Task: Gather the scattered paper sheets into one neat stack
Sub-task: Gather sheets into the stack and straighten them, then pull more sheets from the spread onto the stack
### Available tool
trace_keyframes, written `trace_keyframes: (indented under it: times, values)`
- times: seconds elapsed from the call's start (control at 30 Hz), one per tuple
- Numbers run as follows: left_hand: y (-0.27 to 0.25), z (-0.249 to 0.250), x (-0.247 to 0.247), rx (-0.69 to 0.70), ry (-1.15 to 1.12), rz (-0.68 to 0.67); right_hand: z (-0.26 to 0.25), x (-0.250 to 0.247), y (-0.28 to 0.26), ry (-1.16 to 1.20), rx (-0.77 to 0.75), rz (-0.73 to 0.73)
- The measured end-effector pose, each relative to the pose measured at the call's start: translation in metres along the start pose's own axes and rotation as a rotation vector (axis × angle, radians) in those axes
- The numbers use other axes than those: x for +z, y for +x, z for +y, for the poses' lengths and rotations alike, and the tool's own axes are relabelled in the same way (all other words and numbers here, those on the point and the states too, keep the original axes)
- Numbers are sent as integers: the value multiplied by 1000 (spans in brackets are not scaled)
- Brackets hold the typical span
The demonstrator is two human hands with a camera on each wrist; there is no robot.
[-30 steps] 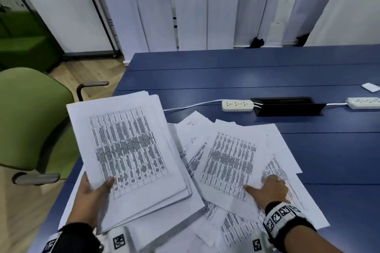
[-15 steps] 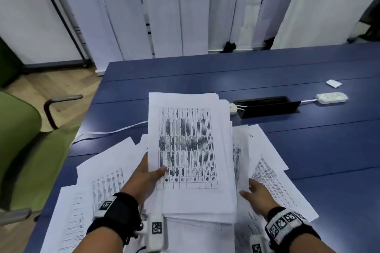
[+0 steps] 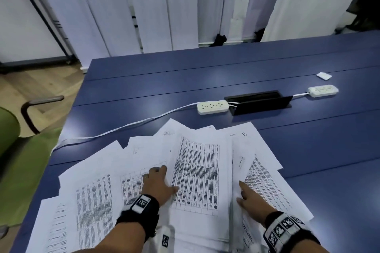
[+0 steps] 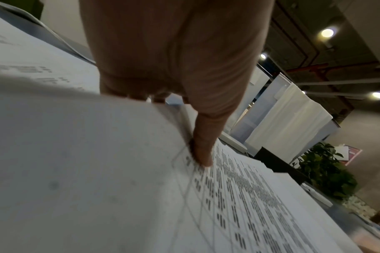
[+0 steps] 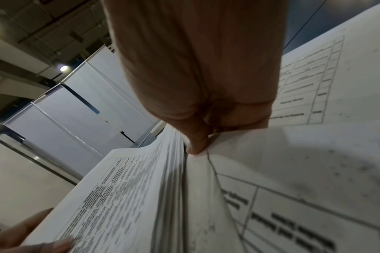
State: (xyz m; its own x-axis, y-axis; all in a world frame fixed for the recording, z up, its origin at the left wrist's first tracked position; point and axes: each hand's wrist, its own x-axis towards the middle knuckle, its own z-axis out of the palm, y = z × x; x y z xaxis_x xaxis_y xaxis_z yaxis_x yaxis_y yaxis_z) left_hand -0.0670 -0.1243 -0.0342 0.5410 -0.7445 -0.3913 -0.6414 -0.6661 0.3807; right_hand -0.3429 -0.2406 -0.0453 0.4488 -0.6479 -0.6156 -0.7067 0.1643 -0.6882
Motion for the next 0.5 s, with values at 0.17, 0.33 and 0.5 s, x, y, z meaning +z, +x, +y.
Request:
trace_keyframes:
  times: [0.17, 0.33, 0.5]
  values:
    - [2, 2, -6, 103, -590, -118, 1, -2, 5, -35, 32, 8]
    - [3, 12, 1, 24, -608, -105, -2, -6, 7, -1, 45, -1]
    - [-8, 7, -8, -1, -753, 2, 2, -13, 1, 88, 23, -30]
